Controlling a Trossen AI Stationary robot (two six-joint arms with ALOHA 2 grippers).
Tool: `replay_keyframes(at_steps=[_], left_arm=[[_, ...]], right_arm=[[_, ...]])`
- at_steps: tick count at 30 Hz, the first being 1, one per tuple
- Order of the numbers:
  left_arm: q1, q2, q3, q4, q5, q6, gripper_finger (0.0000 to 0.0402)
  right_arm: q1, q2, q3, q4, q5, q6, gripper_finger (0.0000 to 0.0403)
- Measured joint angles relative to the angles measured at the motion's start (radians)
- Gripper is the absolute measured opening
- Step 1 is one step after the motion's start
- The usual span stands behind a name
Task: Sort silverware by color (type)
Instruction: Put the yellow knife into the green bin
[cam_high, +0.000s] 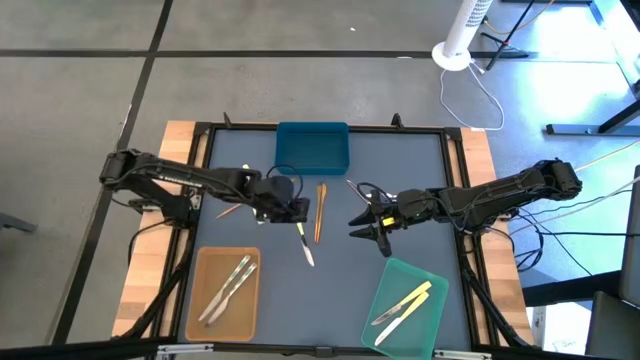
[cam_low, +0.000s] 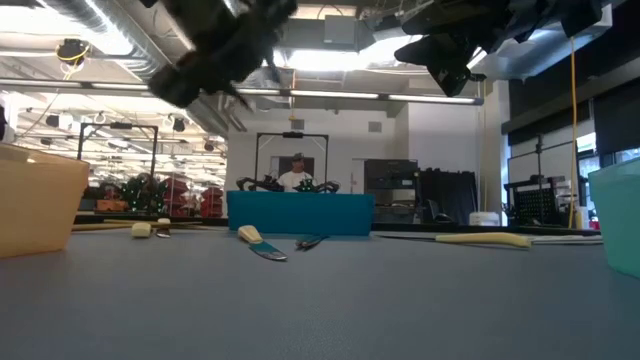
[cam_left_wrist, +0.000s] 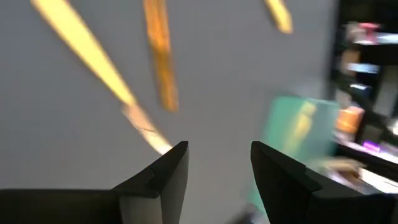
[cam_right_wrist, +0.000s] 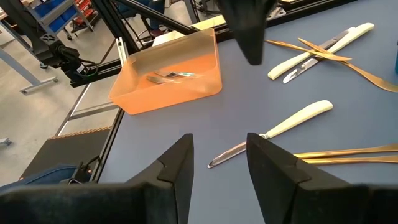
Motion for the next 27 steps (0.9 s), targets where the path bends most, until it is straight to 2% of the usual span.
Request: replay_keyframes(at_steps=[3, 11, 27], left_arm=[[0.002, 0.037, 0.014, -0.065, -0.066, 0.015, 0.0169], [0.004, 0.163, 0.014, -0.062, -0.232, 0.014, 0.0169], [0.013, 0.337, 0.013, -0.069, -0.248, -0.073, 0.0169]], right_arm=[[0.000, 0.000, 0.000, 0.000, 0.000, 0.000, 0.0134], [0.000, 0.000, 0.000, 0.000, 0.000, 0.000, 0.0134], [0.000, 0.000, 0.000, 0.000, 0.000, 0.000, 0.0134]])
